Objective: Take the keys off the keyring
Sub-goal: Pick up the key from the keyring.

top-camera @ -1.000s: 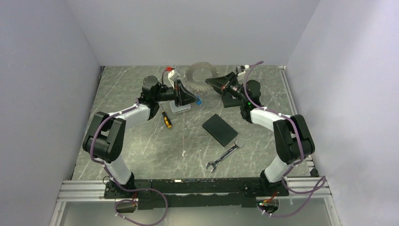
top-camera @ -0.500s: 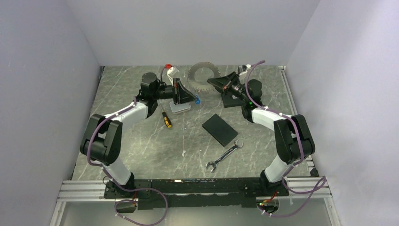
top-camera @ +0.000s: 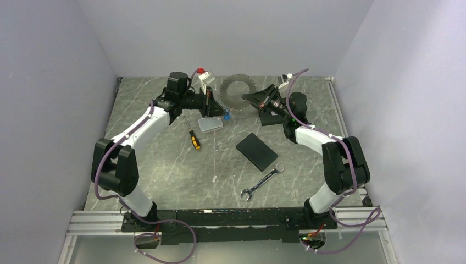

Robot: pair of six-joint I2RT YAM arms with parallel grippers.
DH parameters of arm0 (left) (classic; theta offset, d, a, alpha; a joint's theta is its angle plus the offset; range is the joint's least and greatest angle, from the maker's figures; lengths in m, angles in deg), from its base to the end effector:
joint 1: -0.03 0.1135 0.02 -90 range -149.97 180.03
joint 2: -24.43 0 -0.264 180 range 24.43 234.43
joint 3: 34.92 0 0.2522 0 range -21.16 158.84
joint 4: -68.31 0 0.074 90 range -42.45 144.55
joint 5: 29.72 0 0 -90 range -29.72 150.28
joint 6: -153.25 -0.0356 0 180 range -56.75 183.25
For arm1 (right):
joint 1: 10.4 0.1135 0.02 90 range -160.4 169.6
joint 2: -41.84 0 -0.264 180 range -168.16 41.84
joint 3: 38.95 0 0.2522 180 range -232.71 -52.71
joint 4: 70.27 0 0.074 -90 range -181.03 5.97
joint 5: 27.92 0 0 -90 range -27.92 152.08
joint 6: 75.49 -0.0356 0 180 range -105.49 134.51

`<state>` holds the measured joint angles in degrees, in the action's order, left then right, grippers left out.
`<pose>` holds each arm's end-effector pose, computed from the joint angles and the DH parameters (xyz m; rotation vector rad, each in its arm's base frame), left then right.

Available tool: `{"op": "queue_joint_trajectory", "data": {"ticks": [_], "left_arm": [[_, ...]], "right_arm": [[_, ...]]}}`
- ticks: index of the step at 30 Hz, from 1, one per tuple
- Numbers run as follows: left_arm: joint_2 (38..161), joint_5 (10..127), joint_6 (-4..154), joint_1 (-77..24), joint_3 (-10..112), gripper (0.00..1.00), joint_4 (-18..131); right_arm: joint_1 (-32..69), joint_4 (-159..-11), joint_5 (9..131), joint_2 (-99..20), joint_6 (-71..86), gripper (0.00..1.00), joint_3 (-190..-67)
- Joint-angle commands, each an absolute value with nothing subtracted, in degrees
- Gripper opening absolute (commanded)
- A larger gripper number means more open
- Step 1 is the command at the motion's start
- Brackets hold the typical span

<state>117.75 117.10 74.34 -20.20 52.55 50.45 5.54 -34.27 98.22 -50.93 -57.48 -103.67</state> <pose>0.3385 -0.1565 0.3138 0.8215 1.8430 -1.3263 0.3376 0.1183 0.2728 0.2217 1.6914 1.6496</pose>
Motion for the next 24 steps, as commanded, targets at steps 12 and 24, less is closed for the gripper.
{"op": "queue_joint_trajectory", "data": {"ticks": [12,24], "left_arm": [[114.5,113.3,57.0,-24.8,59.8,0.00,28.9],[117.1,115.0,49.3,-24.8,65.6,0.00,17.8]], "right_arm": [[6.3,-45.3,99.8,-47.7,-43.0,0.00,-109.0],[7.1,-63.6,101.5,-46.2,-23.4,0.00,-111.5]]}}
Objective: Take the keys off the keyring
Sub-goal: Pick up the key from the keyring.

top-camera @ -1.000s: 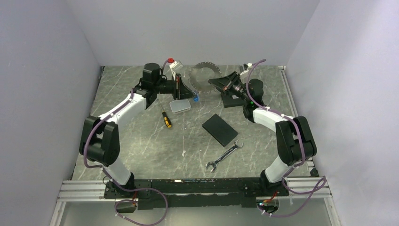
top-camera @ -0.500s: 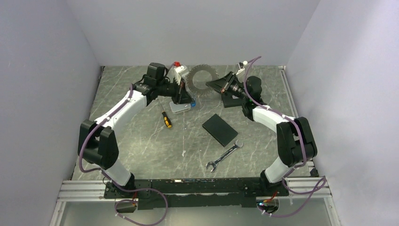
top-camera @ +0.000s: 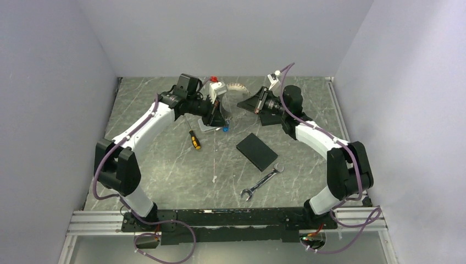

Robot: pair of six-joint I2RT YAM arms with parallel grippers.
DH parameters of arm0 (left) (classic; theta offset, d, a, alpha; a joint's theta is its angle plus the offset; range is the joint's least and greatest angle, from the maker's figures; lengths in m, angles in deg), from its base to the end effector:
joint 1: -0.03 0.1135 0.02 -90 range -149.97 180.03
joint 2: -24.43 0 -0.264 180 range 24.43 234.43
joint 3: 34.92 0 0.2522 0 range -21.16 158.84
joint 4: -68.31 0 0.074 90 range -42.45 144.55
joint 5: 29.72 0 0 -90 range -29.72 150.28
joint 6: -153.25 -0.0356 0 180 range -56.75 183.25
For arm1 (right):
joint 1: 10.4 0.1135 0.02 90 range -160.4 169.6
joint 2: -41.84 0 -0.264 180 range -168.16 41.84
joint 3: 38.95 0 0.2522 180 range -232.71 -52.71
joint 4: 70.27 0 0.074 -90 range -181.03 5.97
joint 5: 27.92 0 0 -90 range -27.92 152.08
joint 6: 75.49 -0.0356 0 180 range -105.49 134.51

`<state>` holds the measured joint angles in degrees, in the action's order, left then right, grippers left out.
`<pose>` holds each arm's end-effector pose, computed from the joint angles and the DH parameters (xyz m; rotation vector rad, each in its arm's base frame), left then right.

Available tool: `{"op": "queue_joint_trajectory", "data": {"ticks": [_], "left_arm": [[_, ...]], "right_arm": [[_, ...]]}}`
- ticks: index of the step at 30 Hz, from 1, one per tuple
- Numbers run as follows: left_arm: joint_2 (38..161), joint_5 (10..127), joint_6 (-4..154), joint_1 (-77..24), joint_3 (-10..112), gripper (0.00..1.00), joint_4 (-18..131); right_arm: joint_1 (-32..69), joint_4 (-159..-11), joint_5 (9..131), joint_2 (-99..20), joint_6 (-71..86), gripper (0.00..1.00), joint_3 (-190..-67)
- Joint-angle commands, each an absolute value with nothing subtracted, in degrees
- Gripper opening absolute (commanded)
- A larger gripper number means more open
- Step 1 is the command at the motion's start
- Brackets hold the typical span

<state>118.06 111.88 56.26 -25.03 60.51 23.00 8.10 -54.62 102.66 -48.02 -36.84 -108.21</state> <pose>0.3129 -0.1771 0.3187 1.0507 1.9965 -1.2036 0.3303 0.1350 0.2800 -0.0752 1.8681 1.4664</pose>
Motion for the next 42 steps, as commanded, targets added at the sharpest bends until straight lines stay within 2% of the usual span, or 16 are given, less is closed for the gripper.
{"op": "queue_joint_trajectory", "data": {"ticks": [1,5,8,15,18,23,31,34,37,42], "left_arm": [[117.4,114.7,47.7,-24.8,66.2,0.00,16.1],[118.4,114.4,44.8,-24.8,68.0,0.00,11.8],[119.1,119.2,45.2,-24.8,67.7,0.00,10.8],[121.4,126.7,58.7,-23.6,63.2,0.00,19.5],[122.8,129.8,66.4,-21.9,60.9,0.00,24.9],[124.3,130.3,68.3,-20.4,60.4,0.00,26.3],[125.3,134.1,86.9,-18.9,51.5,0.00,45.1],[126.4,134.7,92.4,-18.2,49.6,0.00,50.8],[127.6,135.2,93.3,-18.0,49.5,0.00,51.6],[128.5,137.2,94.8,-17.9,50.0,0.00,52.1]], "right_arm": [[7.1,-65.7,102.0,-46.5,-21.5,0.00,-112.4],[7.0,-74.4,103.7,-48.3,-14.6,0.00,-115.7],[7.1,-75.9,105.6,-50.1,-13.8,0.01,-115.7],[7.0,-77.2,108.5,-53.4,-13.5,0.34,-116.7],[6.8,-79.6,108.5,-54.5,-11.5,0.43,-118.1],[5.7,-83.7,108.9,-56.4,-8.2,0.60,-120.6],[2.1,-104.2,110.6,-62.5,2.9,0.88,-133.2],[0.9,-109.6,113.2,-65.0,5.8,0.91,-136.4],[0.2,-108.6,115.9,-63.9,7.6,0.90,-135.3],[0.5,-96.6,120.5,-54.8,8.9,0.73,-125.9]]}}
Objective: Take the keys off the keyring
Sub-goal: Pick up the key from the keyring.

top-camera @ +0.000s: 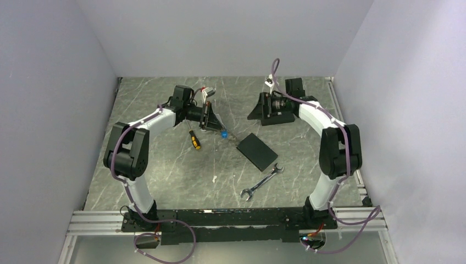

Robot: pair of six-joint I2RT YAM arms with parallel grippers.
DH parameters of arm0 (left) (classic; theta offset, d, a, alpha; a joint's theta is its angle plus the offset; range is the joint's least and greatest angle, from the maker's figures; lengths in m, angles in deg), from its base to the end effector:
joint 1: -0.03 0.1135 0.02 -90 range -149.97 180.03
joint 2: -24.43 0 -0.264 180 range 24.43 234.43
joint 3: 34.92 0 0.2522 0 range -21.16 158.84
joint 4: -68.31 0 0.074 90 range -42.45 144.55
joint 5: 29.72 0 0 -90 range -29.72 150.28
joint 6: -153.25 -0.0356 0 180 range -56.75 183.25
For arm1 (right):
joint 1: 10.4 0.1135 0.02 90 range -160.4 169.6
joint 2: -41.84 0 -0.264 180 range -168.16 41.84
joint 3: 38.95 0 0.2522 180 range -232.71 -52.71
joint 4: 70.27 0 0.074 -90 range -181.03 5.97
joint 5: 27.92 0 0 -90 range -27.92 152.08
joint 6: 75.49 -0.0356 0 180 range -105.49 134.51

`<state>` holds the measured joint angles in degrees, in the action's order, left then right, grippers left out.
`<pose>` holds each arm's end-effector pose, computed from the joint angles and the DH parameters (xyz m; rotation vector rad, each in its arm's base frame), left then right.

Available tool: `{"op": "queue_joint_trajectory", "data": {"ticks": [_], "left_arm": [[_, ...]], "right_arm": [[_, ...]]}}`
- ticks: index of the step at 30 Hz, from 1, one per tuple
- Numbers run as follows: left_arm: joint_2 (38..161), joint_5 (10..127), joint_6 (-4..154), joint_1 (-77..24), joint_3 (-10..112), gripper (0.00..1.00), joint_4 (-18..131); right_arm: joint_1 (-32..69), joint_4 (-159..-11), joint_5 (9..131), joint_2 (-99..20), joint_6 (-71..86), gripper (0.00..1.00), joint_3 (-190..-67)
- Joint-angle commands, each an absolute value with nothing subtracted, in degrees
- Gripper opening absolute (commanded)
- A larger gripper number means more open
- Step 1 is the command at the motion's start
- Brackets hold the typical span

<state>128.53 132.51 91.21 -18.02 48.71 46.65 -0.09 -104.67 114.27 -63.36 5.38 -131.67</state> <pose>0.3541 -0.1511 0.2244 0.5184 2.2472 -1.8541 0.3894 0.0994 0.2438 -0.4620 2.2622 1.2455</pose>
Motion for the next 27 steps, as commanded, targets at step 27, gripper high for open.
{"op": "queue_joint_trajectory", "data": {"ticks": [27], "left_arm": [[129.6,143.3,127.9,-18.1,38.7,0.00,87.5]], "right_arm": [[14.8,-73.0,109.8,-40.7,31.3,0.68,-104.9]]}}
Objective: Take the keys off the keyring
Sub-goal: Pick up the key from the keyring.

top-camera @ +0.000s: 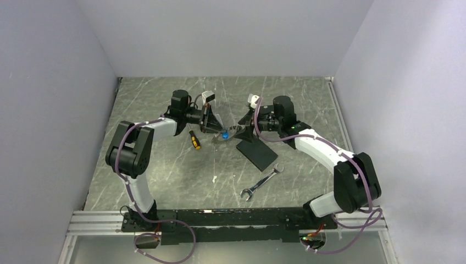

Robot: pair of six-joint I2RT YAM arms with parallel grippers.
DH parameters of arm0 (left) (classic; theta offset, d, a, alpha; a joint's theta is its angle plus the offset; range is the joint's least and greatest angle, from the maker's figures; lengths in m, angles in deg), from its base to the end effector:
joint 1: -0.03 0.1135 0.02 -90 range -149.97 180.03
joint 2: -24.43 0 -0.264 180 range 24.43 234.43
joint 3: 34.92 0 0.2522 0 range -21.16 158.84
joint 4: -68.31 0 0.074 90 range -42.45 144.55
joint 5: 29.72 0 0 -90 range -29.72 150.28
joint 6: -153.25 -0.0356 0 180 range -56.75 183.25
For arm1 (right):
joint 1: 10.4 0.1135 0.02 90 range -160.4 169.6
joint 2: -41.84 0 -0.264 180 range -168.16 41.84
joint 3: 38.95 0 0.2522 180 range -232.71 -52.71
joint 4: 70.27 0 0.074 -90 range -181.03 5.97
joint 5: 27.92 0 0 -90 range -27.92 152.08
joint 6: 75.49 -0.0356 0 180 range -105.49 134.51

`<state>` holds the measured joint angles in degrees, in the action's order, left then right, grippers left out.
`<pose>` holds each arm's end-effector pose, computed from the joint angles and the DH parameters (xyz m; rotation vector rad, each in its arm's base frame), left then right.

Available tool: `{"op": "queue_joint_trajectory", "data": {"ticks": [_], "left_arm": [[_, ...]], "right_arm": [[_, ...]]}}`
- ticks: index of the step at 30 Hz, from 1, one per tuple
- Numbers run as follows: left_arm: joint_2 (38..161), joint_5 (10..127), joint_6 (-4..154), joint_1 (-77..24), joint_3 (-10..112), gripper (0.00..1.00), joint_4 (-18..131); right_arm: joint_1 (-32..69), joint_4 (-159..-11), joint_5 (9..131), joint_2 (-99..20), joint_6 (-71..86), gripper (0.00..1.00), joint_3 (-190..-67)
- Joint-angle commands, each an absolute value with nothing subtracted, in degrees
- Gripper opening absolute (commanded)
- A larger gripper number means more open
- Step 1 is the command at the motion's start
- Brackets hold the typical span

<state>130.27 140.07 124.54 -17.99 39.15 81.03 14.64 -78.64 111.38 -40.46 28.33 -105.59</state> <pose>0.3528 -0.1516 0.2085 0.3611 2.2422 -2.1431 0.2751 0.1583 0.2675 -1.1522 1.5850 0.9769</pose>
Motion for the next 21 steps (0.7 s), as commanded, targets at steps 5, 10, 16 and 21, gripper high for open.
{"op": "queue_joint_trajectory", "data": {"ticks": [5,10,16,21], "left_arm": [[129.3,143.7,128.7,-18.2,38.3,0.00,88.2],[129.4,144.6,130.1,-18.8,37.8,0.00,90.0],[128.7,145.8,129.5,-20.1,37.5,0.00,90.3],[128.4,146.5,127.8,-20.9,37.8,0.00,88.4]], "right_arm": [[16.0,-70.8,109.8,-41.4,29.9,0.62,-104.7],[18.0,-68.3,108.8,-41.9,29.2,0.62,-103.5],[19.6,-65.2,107.1,-42.8,29.1,0.58,-102.6],[19.8,-61.5,105.9,-43.5,27.9,0.46,-101.8]]}}
